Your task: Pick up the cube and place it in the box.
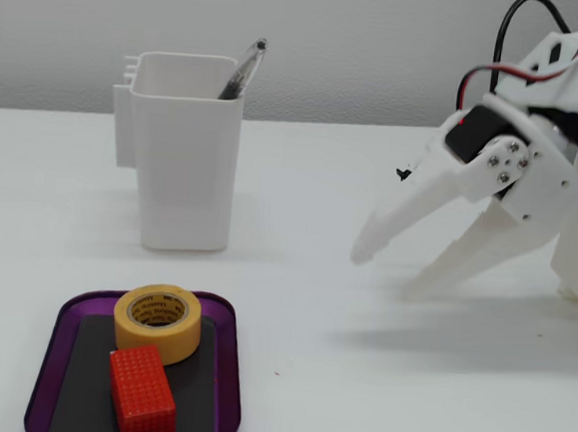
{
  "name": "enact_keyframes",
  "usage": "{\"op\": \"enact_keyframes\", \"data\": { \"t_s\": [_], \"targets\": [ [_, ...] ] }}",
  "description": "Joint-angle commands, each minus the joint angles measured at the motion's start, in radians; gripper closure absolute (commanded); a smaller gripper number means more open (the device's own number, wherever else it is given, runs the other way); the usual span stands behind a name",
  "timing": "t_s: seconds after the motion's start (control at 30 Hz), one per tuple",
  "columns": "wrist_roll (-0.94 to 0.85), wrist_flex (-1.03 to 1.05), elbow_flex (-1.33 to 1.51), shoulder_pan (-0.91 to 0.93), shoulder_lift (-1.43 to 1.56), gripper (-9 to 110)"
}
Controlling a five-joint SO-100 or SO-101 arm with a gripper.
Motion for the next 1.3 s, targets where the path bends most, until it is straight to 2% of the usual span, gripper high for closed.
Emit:
{"op": "enact_keyframes", "data": {
  "t_s": [0.0, 0.27, 0.43, 1.27],
  "targets": [
    [0.012, 0.015, 0.054, 0.012, 0.106, 86],
    [0.012, 0.023, 0.098, 0.005, 0.081, 87],
    [0.012, 0.025, 0.11, 0.002, 0.081, 103],
    [0.005, 0.012, 0.115, 0.002, 0.081, 102]
  ]
}}
